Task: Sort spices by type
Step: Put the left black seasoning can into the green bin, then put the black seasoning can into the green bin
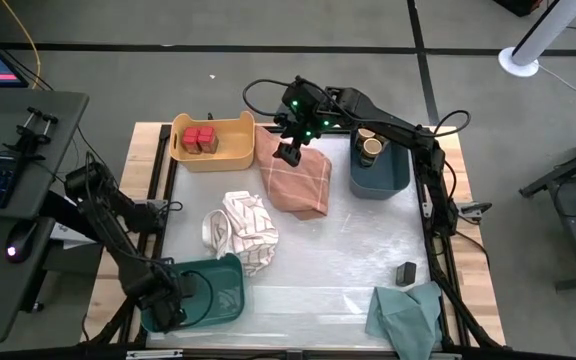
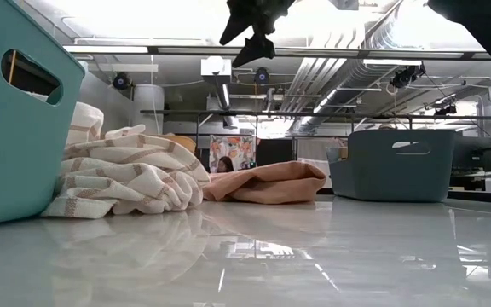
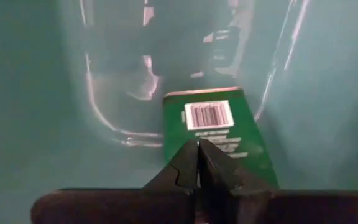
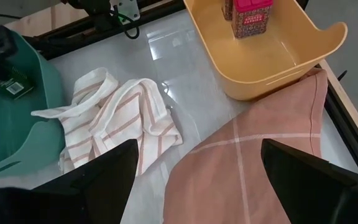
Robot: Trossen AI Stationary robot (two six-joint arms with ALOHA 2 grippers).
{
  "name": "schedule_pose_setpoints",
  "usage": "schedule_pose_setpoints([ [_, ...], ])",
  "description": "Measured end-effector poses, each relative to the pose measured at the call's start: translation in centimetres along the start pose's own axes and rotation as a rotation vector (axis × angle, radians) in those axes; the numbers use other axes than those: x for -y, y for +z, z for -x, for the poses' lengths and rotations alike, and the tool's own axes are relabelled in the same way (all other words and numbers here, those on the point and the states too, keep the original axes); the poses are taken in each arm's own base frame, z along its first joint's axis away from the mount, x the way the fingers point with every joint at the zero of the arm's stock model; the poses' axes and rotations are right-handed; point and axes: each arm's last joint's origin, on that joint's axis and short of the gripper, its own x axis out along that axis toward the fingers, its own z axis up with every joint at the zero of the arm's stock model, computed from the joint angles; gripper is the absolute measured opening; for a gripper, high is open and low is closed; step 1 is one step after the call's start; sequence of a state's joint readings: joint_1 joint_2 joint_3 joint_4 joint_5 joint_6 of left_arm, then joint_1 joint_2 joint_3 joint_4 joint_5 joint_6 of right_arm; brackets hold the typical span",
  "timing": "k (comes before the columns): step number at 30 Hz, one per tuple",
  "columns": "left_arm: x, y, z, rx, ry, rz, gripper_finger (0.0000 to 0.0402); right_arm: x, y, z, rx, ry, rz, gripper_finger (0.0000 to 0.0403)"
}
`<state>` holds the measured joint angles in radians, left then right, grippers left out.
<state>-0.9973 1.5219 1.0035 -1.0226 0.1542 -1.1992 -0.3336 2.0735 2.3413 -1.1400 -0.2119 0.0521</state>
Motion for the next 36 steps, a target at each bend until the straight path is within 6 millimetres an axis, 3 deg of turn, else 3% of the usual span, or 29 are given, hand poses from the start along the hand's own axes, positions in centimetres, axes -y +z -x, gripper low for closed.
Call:
schedule_pose_setpoints([
  [15,0.6,2.0,-0.2,0.208,-0.085,0.085,0.0000,0.0,0.0,0.0,0.000,-0.001,-0.017,0.0336],
  [28,0.2,2.9,-3.6,0.142,-0.013,0.165,0.0000,0.0,0.0,0.0,-0.003,-0.001,-0.018,0.0336],
  [36,0.0,2.7,-2.5,0.126,-0.054,0.160,0.0000,0.0,0.0,0.0,-0.003,-0.001,-0.006,0.0336],
])
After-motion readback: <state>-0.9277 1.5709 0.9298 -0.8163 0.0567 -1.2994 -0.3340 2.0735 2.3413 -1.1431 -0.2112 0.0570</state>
